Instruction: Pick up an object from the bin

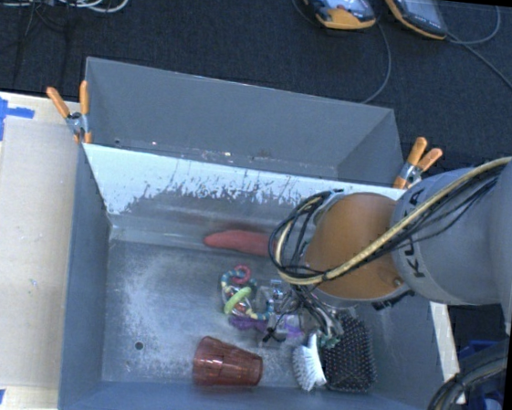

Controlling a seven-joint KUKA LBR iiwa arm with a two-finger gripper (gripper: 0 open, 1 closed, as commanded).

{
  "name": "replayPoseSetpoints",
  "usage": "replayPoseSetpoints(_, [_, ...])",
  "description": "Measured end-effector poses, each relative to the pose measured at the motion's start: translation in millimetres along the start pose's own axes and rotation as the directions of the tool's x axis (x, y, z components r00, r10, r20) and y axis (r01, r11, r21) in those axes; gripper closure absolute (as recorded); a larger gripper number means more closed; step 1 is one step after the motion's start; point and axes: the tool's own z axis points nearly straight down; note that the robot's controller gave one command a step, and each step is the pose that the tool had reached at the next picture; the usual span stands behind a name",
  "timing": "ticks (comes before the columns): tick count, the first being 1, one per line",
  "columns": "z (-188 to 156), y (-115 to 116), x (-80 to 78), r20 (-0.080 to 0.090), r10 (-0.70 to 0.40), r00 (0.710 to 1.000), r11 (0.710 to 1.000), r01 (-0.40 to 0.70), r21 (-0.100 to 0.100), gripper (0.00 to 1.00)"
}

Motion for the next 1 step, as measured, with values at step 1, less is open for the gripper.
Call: replayPoseSetpoints(1, [-46.1, -1.8, 8.7, -0.015, -0.016, 1.0, 1.0, 0.016, 0.0, 1.0])
